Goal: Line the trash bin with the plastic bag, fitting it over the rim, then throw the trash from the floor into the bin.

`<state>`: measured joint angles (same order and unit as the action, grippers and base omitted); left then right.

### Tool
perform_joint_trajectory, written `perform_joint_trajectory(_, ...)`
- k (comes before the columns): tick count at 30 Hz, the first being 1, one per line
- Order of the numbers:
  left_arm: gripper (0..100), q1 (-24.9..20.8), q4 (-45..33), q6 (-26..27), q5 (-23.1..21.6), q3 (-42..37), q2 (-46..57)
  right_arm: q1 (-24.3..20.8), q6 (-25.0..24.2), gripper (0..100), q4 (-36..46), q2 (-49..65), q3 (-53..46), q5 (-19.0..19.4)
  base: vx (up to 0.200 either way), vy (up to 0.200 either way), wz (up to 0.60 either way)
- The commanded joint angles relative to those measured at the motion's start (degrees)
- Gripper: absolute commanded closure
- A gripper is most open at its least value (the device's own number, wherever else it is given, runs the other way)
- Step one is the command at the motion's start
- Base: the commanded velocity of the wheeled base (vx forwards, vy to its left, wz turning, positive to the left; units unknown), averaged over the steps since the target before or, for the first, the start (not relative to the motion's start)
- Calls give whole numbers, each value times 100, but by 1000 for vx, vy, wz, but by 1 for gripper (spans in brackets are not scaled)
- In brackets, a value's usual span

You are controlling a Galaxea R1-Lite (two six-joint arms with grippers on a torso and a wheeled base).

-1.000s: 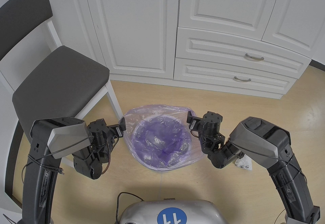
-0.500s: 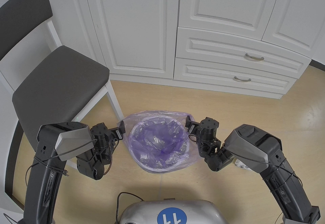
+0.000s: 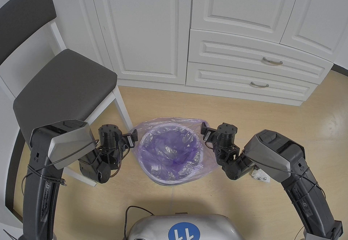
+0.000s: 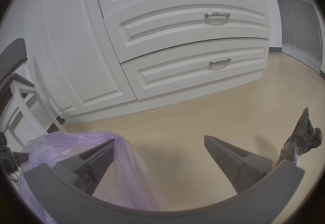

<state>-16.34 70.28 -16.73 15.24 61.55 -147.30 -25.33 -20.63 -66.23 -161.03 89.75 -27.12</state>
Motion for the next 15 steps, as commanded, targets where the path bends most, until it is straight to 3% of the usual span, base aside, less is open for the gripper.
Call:
perform_joint_trajectory(1,0,-10,-252,-15,-109,340,219,90,-3,0,128,106,16,93,0,0,0)
perform_joint_trajectory(15,0,52,-401,-41,-109,920,-528,134,-38,0,277,-122,157,392,0,0,0)
